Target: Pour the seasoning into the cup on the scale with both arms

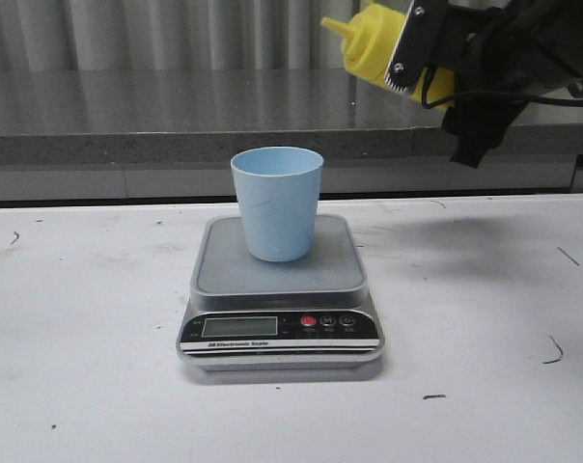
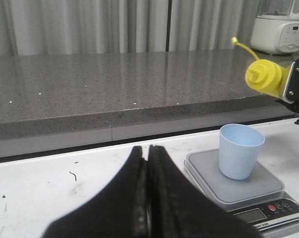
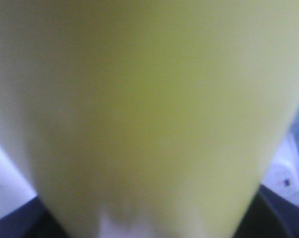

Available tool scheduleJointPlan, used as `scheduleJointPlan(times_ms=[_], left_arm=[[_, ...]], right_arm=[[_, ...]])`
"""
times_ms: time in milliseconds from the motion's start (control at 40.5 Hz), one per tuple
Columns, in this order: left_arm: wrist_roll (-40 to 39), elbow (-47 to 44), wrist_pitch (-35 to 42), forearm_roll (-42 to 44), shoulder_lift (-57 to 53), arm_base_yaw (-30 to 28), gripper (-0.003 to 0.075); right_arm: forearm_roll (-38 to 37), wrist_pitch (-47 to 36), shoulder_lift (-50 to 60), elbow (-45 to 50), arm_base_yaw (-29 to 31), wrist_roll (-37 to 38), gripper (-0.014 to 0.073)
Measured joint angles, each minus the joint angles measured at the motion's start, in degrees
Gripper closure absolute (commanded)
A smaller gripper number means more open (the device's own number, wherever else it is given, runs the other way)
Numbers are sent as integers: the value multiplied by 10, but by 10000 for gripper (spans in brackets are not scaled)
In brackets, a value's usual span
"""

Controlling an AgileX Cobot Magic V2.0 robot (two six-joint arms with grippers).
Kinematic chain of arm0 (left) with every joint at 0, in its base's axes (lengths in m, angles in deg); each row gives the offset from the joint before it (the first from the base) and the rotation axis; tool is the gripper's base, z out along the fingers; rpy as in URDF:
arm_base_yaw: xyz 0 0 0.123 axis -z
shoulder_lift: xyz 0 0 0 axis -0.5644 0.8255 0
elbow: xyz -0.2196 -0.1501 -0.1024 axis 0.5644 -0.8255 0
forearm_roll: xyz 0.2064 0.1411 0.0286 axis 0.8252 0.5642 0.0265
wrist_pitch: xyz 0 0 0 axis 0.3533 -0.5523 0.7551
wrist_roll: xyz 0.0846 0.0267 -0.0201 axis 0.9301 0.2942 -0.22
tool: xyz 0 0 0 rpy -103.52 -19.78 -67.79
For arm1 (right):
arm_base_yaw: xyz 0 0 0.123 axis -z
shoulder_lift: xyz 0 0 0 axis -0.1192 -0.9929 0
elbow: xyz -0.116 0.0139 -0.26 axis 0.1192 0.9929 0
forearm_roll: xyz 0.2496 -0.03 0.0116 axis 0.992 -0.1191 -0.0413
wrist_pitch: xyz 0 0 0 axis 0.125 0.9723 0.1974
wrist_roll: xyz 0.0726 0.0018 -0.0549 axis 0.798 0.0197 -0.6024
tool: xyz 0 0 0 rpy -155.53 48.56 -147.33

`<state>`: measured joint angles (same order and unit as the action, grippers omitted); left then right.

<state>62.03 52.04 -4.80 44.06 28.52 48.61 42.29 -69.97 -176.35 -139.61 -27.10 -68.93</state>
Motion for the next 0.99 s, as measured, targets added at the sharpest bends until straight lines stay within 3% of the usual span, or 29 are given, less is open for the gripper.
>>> scheduleJointPlan(times_ms=[247,494,765,988], left_arm=[[0,0,0,0,0,0,740],[0,0,0,0,0,0,740],[0,0,0,0,0,0,740],[0,0,0,0,0,0,740]], right_arm=[[134,73,31,0,0,165,326],[153,160,109,17,0,398,326],[64,171,205,116,-25,529,326],[-61,102,276,214,-75,644,326]])
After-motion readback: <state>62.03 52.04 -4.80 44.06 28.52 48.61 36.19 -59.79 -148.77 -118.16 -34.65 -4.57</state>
